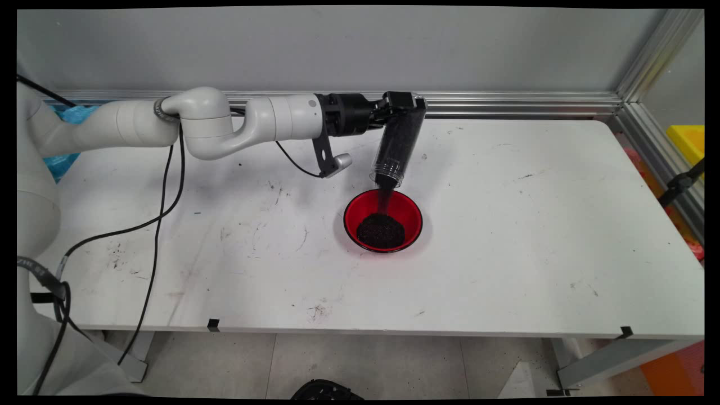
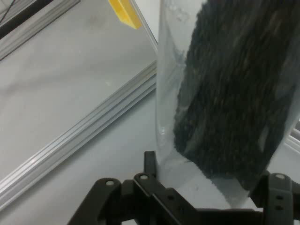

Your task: Pour the black seasoning powder in the red bowl

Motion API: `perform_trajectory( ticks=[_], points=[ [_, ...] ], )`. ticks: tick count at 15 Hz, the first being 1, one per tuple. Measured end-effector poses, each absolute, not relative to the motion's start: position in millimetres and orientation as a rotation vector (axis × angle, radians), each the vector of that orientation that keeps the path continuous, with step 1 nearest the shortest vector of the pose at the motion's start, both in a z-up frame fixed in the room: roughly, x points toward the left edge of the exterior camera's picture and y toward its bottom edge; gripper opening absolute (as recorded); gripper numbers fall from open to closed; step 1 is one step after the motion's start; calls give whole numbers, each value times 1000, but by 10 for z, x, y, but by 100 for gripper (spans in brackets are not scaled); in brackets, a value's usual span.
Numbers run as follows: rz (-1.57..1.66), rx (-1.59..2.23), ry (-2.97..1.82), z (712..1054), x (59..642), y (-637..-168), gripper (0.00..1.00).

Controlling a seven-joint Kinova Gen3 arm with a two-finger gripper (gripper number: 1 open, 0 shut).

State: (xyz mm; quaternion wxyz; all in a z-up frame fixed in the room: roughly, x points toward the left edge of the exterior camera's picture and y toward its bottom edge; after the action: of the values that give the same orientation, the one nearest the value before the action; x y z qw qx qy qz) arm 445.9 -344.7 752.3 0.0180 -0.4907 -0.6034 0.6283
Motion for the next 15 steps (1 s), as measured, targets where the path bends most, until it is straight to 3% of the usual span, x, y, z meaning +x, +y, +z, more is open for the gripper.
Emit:
perform_trajectory(
  ticks=[15],
  points=[
    [1933,-1464,-1907,7438,4408,-3456,0]
  ],
)
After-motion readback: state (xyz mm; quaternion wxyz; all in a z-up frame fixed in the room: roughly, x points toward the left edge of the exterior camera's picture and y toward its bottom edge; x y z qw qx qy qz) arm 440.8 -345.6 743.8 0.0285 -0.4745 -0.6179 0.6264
